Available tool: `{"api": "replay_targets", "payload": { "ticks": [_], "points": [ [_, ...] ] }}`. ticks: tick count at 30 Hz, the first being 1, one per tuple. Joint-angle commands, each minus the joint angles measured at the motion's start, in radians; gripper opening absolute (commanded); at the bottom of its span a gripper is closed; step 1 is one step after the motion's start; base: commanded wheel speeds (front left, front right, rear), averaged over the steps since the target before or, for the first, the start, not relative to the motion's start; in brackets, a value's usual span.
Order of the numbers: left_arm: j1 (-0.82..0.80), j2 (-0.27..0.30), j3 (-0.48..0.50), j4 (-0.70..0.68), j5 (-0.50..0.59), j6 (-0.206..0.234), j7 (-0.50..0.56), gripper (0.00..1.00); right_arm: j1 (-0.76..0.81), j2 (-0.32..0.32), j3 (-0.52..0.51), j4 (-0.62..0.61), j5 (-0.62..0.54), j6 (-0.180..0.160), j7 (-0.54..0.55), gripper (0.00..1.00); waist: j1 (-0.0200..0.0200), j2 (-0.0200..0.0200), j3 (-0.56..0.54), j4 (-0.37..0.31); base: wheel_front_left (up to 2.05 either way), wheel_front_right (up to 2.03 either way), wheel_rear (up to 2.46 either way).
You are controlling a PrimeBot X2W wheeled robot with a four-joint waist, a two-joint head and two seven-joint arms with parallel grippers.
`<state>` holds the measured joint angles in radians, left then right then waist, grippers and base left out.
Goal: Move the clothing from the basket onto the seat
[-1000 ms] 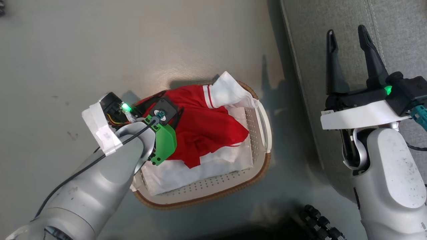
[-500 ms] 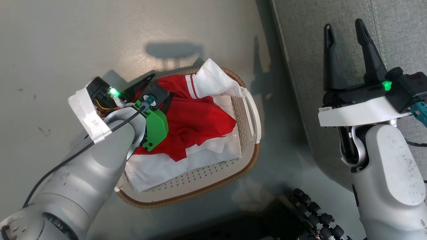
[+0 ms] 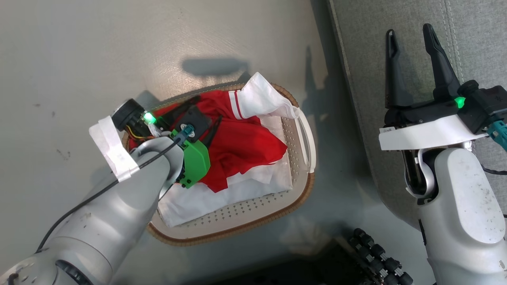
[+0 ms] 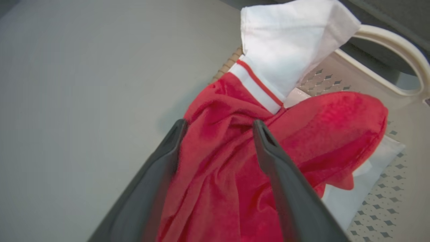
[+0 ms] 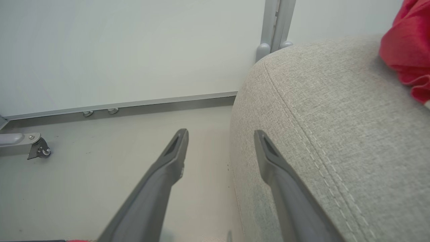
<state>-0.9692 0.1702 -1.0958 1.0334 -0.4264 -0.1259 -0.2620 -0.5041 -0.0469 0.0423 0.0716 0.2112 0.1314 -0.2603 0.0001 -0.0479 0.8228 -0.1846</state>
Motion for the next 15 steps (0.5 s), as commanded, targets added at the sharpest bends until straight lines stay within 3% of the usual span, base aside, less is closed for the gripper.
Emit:
{"api": "replay_targets", "payload": {
  "ticks": [1, 15],
  "points": [
    [0.015, 0.009, -0.002, -0.005, 0.008, 0.0, -0.003, 1.0, -0.001, -0.002, 0.001, 0.005, -0.001, -0.001, -0.003, 1.0, -0.0001, 0.0, 0.0, -0.001, 0.0, 0.0, 0.0],
    [0.04, 0.024, -0.022, -0.003, 0.029, -0.003, -0.003, 1.0, -0.003, -0.002, -0.003, 0.008, 0.008, -0.001, -0.003, 1.0, -0.0001, 0.0, 0.008, -0.008, 0.0, 0.0, 0.0]
  ]
}}
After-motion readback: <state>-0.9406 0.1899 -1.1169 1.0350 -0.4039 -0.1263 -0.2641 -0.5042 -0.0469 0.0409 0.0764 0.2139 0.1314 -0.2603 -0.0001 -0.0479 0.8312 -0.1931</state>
